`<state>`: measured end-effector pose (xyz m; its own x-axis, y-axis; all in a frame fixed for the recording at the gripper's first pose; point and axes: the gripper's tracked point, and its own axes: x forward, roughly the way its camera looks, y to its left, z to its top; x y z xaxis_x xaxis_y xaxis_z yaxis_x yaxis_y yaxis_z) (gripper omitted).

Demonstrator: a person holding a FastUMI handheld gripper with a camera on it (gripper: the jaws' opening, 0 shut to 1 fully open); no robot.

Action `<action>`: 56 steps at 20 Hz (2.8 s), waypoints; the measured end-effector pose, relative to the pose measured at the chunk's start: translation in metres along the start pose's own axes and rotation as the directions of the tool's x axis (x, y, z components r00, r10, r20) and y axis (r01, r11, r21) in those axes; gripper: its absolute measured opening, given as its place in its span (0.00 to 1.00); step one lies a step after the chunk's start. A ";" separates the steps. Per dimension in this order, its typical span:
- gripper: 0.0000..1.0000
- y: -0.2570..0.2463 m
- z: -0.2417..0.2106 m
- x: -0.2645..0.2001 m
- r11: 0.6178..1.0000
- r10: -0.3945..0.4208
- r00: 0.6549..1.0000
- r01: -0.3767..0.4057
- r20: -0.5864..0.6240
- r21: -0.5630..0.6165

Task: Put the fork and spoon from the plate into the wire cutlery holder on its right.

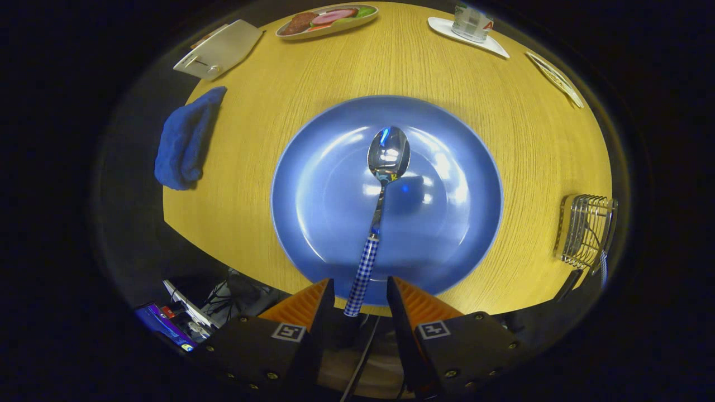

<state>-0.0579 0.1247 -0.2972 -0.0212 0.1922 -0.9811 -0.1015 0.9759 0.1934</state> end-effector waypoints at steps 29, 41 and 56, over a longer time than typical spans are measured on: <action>0.02 -0.091 -0.026 -0.077 0.993 -0.044 0.999 0.046 0.024 -0.108; 0.02 -0.156 -0.072 -0.118 0.984 -0.134 0.990 0.130 -0.033 -0.120; 0.02 -0.245 -0.112 -0.166 0.972 -0.234 0.965 0.230 -0.122 -0.045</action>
<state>-0.1411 -0.1575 -0.1818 -0.1177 -0.0552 -0.9915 -0.1478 0.9883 -0.0375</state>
